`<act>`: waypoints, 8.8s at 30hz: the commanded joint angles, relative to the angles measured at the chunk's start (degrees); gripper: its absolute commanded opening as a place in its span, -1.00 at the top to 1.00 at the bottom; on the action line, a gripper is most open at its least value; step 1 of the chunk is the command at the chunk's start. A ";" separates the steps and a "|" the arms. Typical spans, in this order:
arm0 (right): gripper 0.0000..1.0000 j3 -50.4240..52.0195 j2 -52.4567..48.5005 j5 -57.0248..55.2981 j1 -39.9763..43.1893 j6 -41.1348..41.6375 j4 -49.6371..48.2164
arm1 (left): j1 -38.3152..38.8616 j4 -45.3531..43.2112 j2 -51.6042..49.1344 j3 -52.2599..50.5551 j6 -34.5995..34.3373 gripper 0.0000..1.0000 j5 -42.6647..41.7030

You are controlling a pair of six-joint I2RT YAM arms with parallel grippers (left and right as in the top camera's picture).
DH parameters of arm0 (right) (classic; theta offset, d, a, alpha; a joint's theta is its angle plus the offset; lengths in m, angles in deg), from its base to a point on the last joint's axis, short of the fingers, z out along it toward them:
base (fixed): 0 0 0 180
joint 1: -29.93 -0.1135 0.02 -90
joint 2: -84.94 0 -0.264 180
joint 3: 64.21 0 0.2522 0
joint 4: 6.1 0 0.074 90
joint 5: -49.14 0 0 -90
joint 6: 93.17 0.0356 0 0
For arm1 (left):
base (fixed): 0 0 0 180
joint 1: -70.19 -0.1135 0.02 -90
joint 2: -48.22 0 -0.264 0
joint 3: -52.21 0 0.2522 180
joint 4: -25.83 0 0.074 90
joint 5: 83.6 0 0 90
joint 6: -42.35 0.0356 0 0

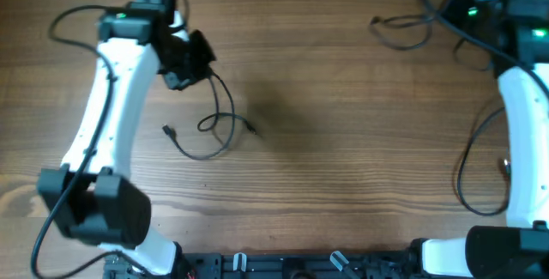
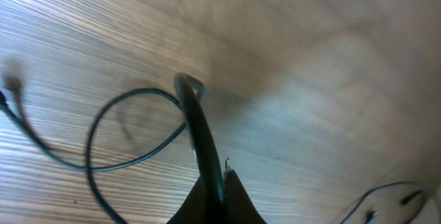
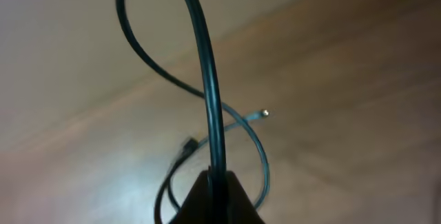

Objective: Untangle cables

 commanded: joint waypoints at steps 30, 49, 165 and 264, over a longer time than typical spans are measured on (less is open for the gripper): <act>-1.00 -4.02 -5.86 4.61 26.93 6.71 5.75 | 16.24 -7.06 -3.32 -0.55 0.70 0.78 -0.72; -0.96 -1.03 -4.20 15.93 -9.11 -1.36 17.00 | 2.86 -10.23 -0.90 -0.13 -5.81 -1.00 -0.55; -1.00 -16.04 -9.60 24.55 15.85 -10.27 5.20 | -16.59 -6.86 3.02 -0.66 -5.18 -1.00 -0.90; -0.99 96.45 89.68 12.28 -11.21 -21.62 -46.66 | -14.58 -19.12 17.99 -12.37 0.83 -1.00 10.45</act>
